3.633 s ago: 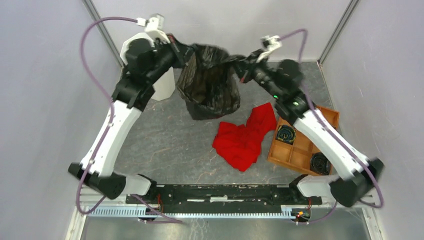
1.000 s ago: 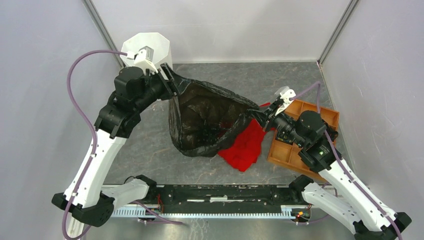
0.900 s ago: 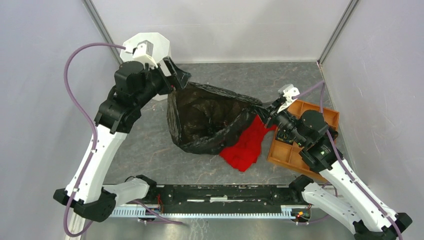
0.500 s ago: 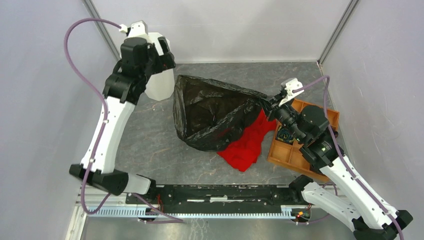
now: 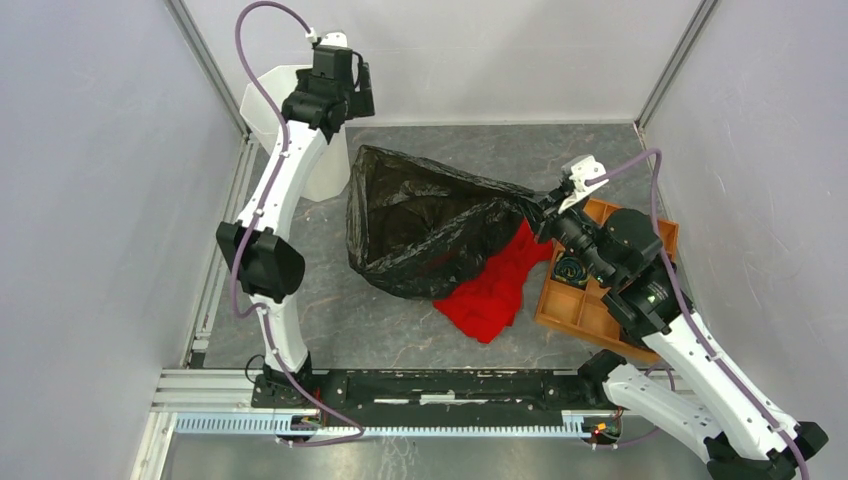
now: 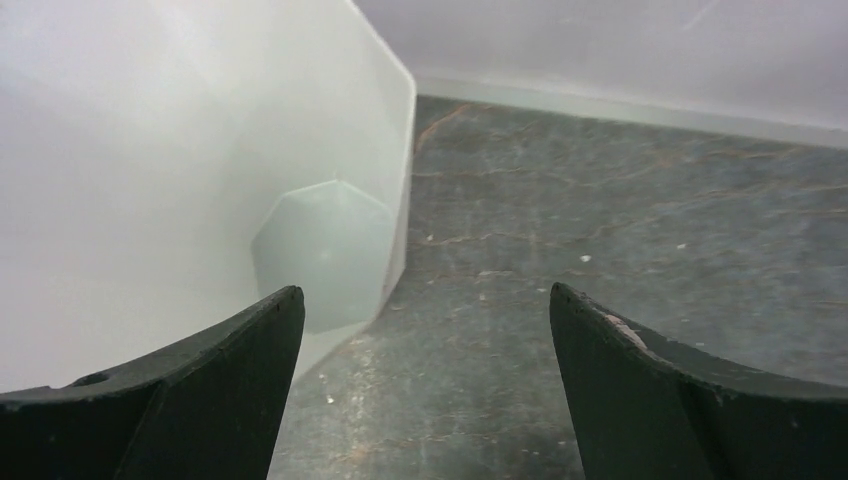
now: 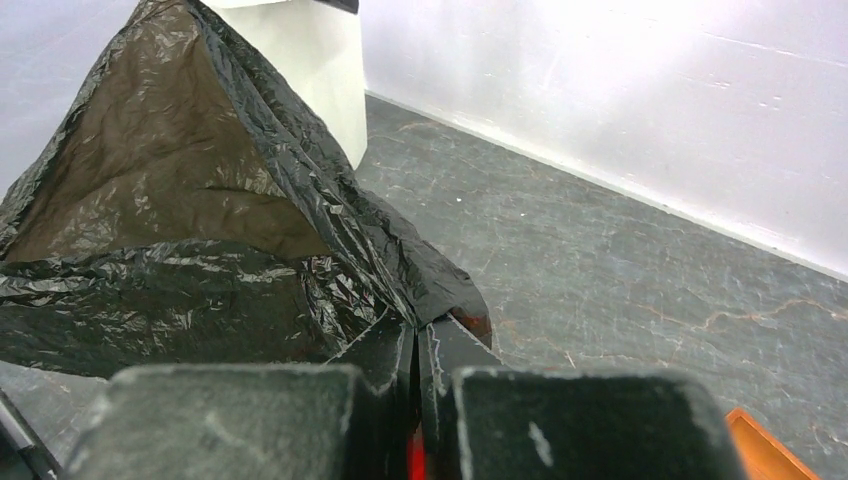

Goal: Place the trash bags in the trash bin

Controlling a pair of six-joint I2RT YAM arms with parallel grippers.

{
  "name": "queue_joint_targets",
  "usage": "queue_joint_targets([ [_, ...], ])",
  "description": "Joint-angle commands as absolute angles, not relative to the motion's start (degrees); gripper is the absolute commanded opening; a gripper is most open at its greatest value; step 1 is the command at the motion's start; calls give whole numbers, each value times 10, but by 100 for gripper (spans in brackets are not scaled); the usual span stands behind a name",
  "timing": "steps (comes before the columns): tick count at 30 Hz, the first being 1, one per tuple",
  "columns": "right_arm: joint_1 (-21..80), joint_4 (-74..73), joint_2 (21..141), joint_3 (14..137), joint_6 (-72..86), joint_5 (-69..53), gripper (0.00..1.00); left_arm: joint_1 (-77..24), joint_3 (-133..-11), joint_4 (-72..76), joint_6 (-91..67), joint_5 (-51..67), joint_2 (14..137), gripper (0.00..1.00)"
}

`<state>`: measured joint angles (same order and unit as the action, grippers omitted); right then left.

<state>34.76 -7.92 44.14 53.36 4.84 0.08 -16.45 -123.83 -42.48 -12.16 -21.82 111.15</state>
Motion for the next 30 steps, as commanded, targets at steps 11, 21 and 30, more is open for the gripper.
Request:
queue_joint_targets([
  [11, 348, -54, 400, 501, 57, -37, 1, -159, -1208, -428, -95, -261, 1103, 41],
  [21, 348, -42, 400, 484, 68, -53, 1, -162, -1118, -475, -113, -201, 978, 5],
  [30, 348, -39, 398, 515, 61, -27, 1, -186, -988, -528, -136, -107, 811, 2],
])
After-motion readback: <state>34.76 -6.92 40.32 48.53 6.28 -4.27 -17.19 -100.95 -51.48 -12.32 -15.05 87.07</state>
